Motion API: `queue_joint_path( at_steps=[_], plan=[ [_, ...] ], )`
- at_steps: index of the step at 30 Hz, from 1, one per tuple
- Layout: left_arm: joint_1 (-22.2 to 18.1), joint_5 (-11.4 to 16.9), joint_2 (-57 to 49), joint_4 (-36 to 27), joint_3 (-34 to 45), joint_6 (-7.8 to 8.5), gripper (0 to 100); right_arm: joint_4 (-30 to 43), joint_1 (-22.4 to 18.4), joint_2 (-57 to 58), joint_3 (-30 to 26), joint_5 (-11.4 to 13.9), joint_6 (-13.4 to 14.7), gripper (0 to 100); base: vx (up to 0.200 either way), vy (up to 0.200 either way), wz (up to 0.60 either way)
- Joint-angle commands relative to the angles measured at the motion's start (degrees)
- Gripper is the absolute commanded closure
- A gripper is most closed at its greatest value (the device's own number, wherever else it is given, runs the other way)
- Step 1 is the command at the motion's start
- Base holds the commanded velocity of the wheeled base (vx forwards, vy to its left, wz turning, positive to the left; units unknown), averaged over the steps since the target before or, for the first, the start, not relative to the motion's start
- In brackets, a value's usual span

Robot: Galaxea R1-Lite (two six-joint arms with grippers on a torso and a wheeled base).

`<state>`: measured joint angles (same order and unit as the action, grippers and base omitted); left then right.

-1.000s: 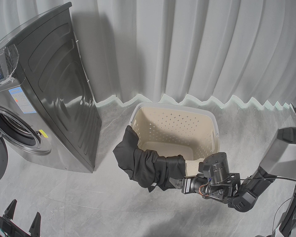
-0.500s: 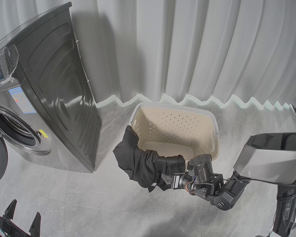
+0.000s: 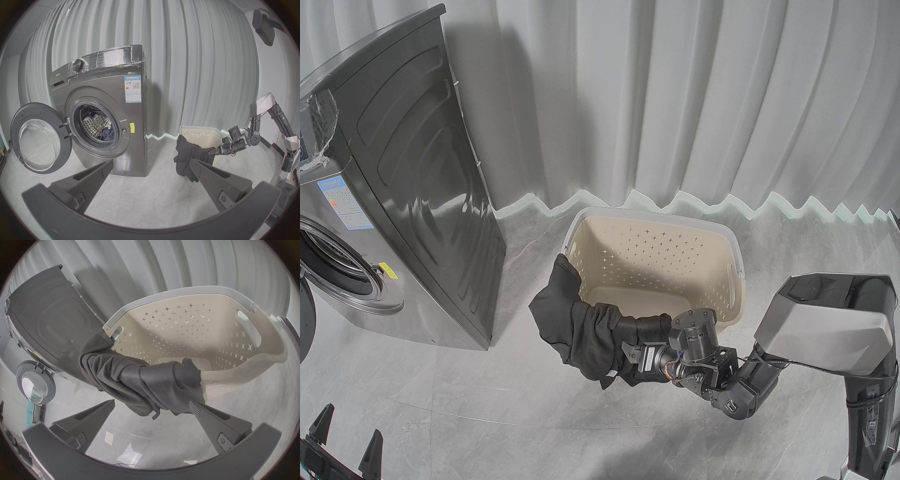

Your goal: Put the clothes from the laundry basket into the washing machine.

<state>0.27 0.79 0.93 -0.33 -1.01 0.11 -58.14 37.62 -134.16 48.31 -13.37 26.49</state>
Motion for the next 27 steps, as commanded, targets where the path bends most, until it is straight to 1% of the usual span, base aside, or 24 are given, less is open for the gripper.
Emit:
queue_joint_path(
  at_steps=[1, 5, 12, 18, 21, 27],
  plan=[
    [0.00, 0.00, -0.75, -0.02, 0.84, -0.02, 0, -0.05, -0.79, -1.90, 1.52, 0.01, 0.05, 0, 0.000, 0.000, 0.00],
    [0.00, 0.00, -0.75, -0.02, 0.84, -0.29, 0, -0.05, -1.06, -2.78, 2.40, 0.10, -0.04, 0, 0.000, 0.000, 0.00],
    [0.00, 0.00, -0.75, -0.02, 0.84, -0.29, 0, -0.05, -1.15, -3.39, 3.98, 0.01, 0.05, 0, 0.000, 0.000, 0.00],
    [0.00, 0.00, -0.75, -0.02, 0.84, -0.29, 0, -0.05, -1.23, -4.89, 5.39, -0.51, -0.04, 0, 0.000, 0.000, 0.00],
    [0.00, 0.00, -0.84, -0.02, 0.84, -0.29, 0, -1.28, -1.59, -6.03, 7.06, -0.51, -0.12, 0, 0.000, 0.000, 0.00],
    [0.00, 0.00, -0.84, -0.02, 0.84, -0.29, 0, -1.80, -1.94, -6.91, 7.85, -0.51, -0.12, 0, 0.000, 0.000, 0.00]
  ],
)
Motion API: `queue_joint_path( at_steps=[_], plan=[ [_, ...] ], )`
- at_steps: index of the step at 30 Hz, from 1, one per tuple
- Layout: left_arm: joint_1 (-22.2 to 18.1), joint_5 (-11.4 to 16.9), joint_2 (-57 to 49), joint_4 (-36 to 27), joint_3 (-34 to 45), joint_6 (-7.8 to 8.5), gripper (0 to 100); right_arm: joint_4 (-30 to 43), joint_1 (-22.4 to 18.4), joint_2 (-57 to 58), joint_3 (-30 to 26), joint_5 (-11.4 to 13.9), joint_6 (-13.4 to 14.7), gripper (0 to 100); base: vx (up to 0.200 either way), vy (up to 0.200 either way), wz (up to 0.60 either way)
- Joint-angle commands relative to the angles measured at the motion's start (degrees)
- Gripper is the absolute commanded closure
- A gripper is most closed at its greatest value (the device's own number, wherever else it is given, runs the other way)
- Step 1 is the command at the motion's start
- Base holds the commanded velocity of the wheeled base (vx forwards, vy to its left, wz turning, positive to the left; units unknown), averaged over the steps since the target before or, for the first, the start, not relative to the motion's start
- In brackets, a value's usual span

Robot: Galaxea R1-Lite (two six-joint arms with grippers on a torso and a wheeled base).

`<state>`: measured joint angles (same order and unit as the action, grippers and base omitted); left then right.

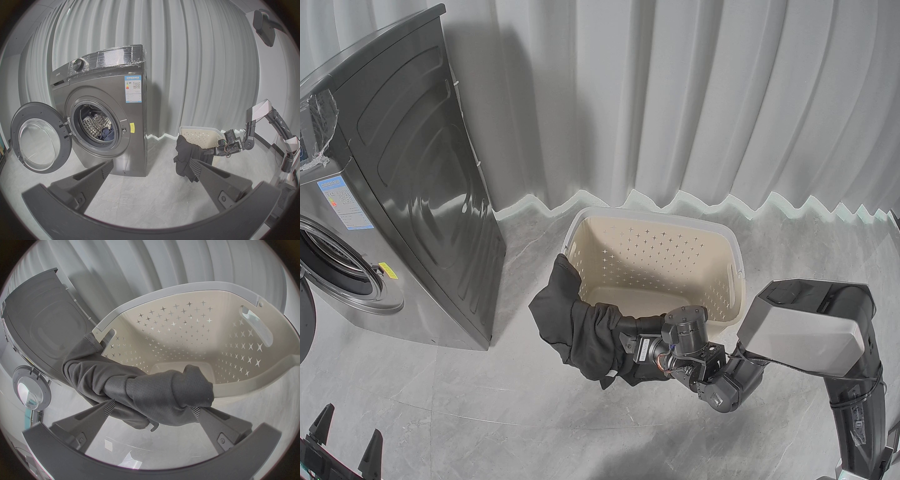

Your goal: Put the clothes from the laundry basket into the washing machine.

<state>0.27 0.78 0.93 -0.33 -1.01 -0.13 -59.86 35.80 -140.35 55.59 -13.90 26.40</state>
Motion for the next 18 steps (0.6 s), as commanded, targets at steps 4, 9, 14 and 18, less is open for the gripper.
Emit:
queue_joint_path(
  at_steps=[4, 9, 14, 18],
  plan=[
    [0.00, 0.01, -0.75, -0.02, 0.84, -0.04, 0, -1.05, -0.47, -1.51, 1.28, -0.08, -0.04, 0, 0.000, 0.000, 0.00],
    [0.00, 0.01, -0.84, -0.02, 0.84, -0.13, 0, -1.93, -0.56, -1.59, 1.63, -0.08, -0.13, 0, 0.000, 0.000, 0.00],
    [0.00, 0.01, -0.84, -0.02, 0.84, -0.13, 0, -2.55, -0.56, -1.51, 1.63, -0.08, -0.92, 100, 0.000, 0.000, 0.00],
    [0.00, 0.01, -0.84, -0.02, 0.84, -0.22, 0, -3.60, -0.56, -1.24, 1.19, -0.08, -1.00, 100, 0.000, 0.000, 0.00]
  ],
)
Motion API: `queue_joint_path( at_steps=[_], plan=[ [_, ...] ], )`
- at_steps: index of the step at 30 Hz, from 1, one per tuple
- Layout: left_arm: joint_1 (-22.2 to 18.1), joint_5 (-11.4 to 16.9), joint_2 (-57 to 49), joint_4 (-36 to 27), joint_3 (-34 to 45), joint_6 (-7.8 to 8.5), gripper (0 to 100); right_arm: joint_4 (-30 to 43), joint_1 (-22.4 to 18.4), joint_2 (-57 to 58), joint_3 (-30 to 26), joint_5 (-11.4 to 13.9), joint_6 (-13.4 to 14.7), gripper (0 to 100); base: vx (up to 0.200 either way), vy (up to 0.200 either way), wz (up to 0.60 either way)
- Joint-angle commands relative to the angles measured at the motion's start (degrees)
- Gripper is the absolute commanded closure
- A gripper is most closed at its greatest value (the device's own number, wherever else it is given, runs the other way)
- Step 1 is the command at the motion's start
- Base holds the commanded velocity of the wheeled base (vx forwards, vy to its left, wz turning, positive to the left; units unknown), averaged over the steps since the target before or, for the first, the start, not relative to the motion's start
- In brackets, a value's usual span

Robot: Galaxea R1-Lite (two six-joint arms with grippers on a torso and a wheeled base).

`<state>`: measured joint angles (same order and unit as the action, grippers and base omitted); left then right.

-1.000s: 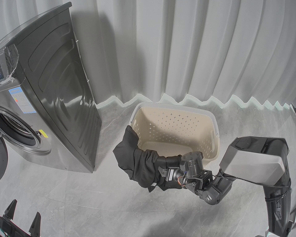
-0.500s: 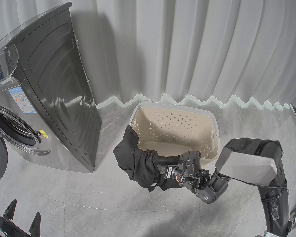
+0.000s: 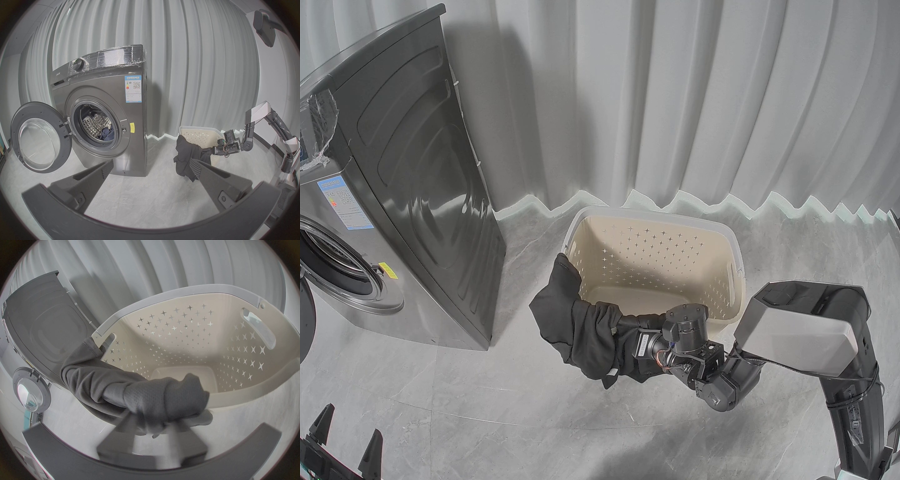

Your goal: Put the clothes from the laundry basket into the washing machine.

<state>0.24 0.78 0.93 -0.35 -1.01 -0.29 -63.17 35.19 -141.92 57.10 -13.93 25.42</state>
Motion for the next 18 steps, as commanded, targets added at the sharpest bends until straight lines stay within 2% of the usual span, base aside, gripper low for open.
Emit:
queue_joint_path(
  at_steps=[1, 7, 12, 18],
  plan=[
    [0.02, 0.01, -0.75, 0.00, 0.84, -0.06, 0, -1.08, 0.05, 0.59, -0.59, -0.04, -0.10, 100, 0.000, 0.000, 0.00],
    [0.02, 0.01, -0.75, 0.00, 0.84, -0.06, 0, -3.45, 1.02, 3.76, -5.77, -0.13, -0.46, 100, 0.000, 0.000, 0.00],
    [0.02, 0.01, -0.75, 0.00, 0.84, -0.06, 0, -7.49, 2.16, 9.56, -13.42, 0.31, -4.15, 100, 0.000, 0.000, 0.00],
    [0.02, -0.08, -0.75, 0.00, 0.84, -0.15, 0, -12.06, 3.92, 18.08, -21.33, 0.84, -4.68, 100, 0.000, 0.000, 0.00]
  ],
)
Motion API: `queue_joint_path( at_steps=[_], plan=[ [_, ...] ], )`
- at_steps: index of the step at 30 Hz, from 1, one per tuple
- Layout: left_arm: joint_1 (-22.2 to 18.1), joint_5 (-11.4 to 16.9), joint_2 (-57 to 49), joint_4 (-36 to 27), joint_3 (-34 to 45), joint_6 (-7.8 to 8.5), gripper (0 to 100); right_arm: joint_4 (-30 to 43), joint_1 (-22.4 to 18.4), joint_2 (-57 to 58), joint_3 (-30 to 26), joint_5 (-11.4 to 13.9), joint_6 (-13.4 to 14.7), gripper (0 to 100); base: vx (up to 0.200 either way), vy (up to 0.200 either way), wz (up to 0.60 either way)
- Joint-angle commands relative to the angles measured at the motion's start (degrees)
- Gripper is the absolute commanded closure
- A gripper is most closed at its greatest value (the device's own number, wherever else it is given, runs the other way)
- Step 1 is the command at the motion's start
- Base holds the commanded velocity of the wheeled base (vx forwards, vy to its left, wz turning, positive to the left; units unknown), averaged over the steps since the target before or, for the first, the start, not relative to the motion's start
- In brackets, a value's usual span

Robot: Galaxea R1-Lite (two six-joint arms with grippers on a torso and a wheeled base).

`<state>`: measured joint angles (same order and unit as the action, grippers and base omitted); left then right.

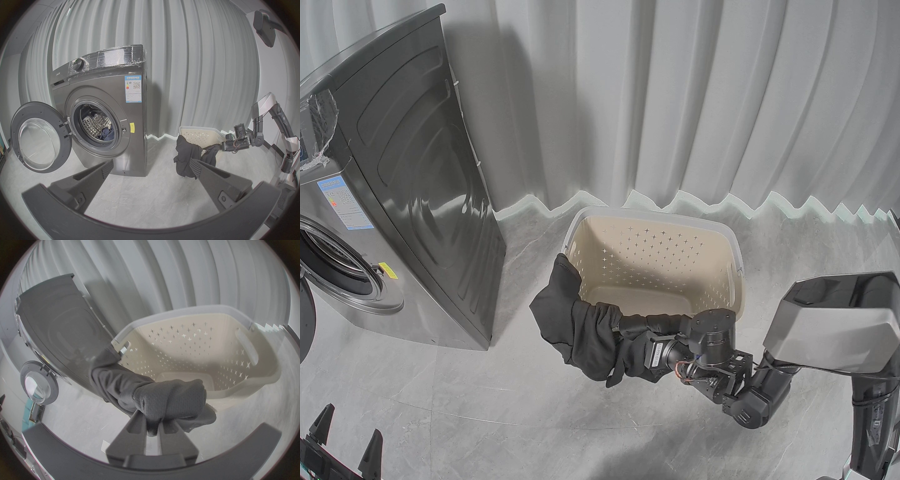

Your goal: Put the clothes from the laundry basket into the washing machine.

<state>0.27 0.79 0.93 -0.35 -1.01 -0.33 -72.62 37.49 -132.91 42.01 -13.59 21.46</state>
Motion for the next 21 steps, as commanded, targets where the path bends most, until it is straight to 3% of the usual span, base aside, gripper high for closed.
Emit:
queue_joint_path(
  at_steps=[1, 5, 11, 16, 18, 21],
  plan=[
    [0.00, -0.09, -0.75, 0.00, 0.84, -0.11, 0, -3.23, 1.80, 10.66, -7.47, 0.85, -0.71, 100, 0.000, 0.000, 0.00],
    [0.00, -0.09, -0.75, 0.00, 0.84, -0.11, 0, -4.55, 2.33, 16.20, -11.51, 3.05, -0.71, 100, 0.000, 0.000, 0.00],
    [0.00, -0.09, -0.75, 0.00, 0.84, -0.02, 0, -4.20, 6.02, 32.10, -17.66, 7.44, -3.00, 100, 0.000, 0.000, 0.00],
    [0.00, -0.09, -0.75, 0.00, 0.84, 0.07, 0, -2.88, 7.25, 39.31, -18.63, 7.70, -6.16, 100, 0.000, 0.000, 0.00],
    [0.00, -0.09, -0.75, 0.00, 0.84, 0.15, 0, -1.12, 6.37, 42.56, -17.93, 7.70, -9.77, 100, 0.000, 0.000, 0.00],
    [0.00, -0.09, -0.75, 0.00, 0.84, 0.15, 0, -0.51, 6.28, 44.94, -17.22, 6.82, -10.29, 100, 0.000, 0.000, 0.00]
  ],
)
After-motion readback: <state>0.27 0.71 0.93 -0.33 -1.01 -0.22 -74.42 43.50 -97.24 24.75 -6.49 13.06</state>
